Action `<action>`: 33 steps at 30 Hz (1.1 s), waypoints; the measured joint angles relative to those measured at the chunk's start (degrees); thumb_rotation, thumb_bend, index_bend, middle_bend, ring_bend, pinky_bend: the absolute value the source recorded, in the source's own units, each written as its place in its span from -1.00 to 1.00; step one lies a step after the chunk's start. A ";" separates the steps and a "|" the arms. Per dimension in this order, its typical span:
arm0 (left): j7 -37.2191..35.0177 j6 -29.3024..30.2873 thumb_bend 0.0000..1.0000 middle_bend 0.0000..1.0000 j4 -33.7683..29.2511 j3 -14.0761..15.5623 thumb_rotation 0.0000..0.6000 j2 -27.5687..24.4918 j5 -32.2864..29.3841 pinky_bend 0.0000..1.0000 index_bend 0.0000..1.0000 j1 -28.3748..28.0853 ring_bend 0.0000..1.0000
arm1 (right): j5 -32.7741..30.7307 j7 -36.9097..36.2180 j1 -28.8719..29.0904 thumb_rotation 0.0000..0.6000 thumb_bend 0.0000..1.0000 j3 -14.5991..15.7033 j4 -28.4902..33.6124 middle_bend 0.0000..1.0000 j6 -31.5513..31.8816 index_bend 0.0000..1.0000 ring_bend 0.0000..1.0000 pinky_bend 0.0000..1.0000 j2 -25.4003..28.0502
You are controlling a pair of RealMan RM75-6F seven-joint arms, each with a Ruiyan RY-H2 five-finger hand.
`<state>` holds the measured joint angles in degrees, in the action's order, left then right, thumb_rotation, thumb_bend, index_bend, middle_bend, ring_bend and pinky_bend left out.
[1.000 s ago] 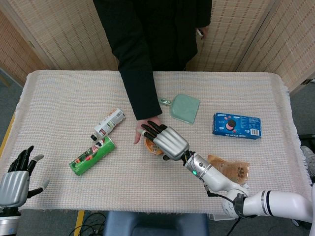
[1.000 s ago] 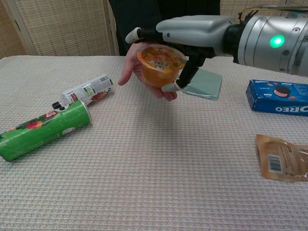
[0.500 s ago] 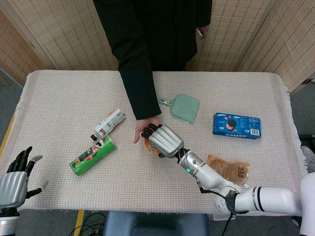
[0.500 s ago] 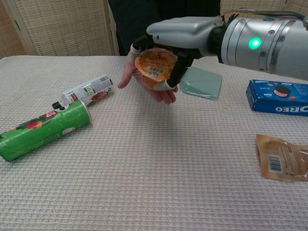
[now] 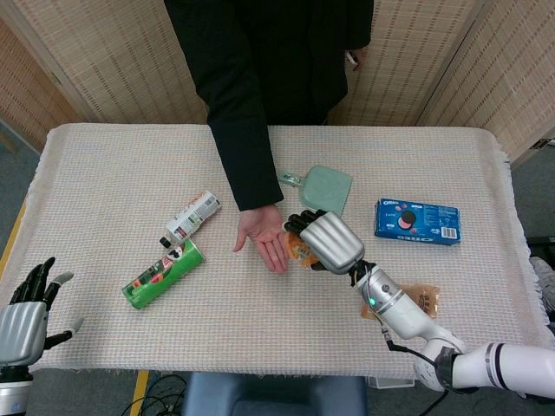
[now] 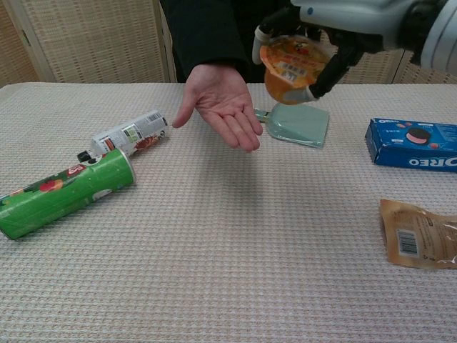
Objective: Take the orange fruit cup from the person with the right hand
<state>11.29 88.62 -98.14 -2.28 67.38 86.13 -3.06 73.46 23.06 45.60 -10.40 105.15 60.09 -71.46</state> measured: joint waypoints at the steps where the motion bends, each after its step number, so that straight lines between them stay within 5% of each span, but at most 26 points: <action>1: 0.13 -0.05 -0.55 -0.92 -0.06 0.02 1.00 0.07 0.11 -0.59 -0.52 -0.05 -0.91 | 0.26 -1.21 -1.28 1.00 0.23 0.73 -0.04 -0.22 0.68 0.03 -0.19 0.32 1.07; 13: 1.89 -0.13 -0.55 -0.92 -1.30 0.28 1.00 0.45 1.13 -0.58 -0.52 -0.30 -0.91 | 0.28 -11.63 -6.16 1.00 0.22 5.11 -12.70 -0.37 -0.93 0.01 -0.25 0.19 -0.74; 22: 2.52 -0.18 -0.55 -0.92 -1.70 0.28 1.00 0.33 0.81 -0.59 -0.52 -0.17 -0.91 | 0.21 -16.89 -4.86 1.00 0.14 5.91 -26.09 -0.64 -8.00 -0.65 -0.60 -0.23 -10.92; 26: 2.44 -0.21 -0.55 -0.92 -1.66 0.35 1.00 0.29 0.54 -0.59 -0.52 0.00 -0.91 | -0.18 -17.09 -3.92 1.00 0.02 5.98 -27.50 -0.95 -10.92 -0.98 -0.84 -0.46 -12.07; 33: 2.22 -0.24 -0.55 -0.92 -1.50 0.36 1.00 0.33 0.70 -0.59 -0.52 -0.02 -0.91 | -0.02 -15.88 -4.85 1.00 -0.10 5.95 -23.89 -1.00 -9.01 -1.00 -1.00 -0.76 -9.34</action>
<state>13.51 88.37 -99.64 -1.92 67.71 86.83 -3.07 73.44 7.19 40.75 -4.45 81.26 51.09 -80.80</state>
